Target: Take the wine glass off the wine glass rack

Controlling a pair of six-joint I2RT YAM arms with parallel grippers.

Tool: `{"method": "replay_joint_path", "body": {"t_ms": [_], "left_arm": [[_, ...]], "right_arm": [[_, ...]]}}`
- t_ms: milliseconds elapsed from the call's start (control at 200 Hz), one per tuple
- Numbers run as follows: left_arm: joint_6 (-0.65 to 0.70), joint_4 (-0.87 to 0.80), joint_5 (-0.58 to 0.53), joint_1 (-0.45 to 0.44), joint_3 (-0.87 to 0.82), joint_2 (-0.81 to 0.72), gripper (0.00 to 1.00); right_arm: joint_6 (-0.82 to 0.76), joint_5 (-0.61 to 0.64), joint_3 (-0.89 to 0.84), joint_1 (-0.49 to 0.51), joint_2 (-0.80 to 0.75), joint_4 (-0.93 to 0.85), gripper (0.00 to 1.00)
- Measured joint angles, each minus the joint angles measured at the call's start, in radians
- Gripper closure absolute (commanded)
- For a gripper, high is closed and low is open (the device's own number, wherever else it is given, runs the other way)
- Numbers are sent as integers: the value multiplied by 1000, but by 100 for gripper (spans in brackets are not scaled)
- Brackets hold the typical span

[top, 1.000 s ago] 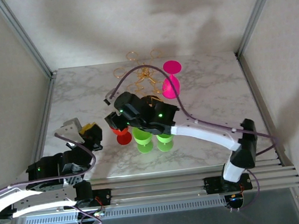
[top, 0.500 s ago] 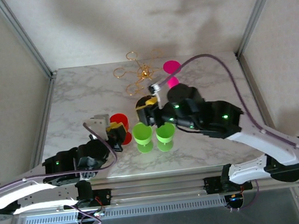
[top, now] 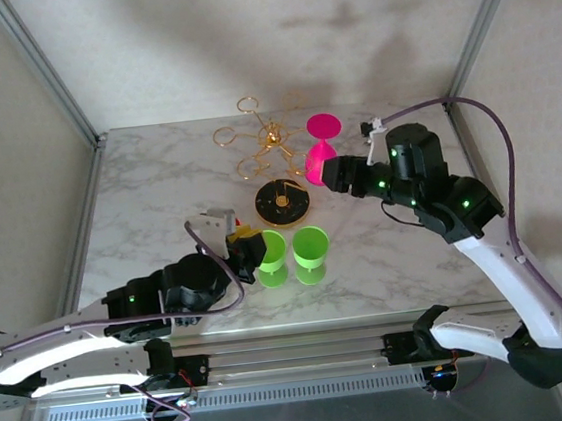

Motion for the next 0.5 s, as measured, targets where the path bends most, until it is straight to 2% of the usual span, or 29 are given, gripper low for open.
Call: {"method": "replay_joint_path", "body": {"t_ms": [70, 145, 275, 501], "left_arm": [[8, 11, 0, 0, 14, 29, 67], [15, 35, -4, 0, 20, 46, 61], [33, 97, -15, 0, 11, 26, 56], [63, 166, -34, 0, 2, -3, 58]], "right_arm": [[20, -63, -17, -71, 10, 21, 45], [34, -112, -28, -125, 30, 51, 45], [64, -197, -47, -207, 71, 105, 45], [109, -299, -79, -327, 132, 209, 45]]}}
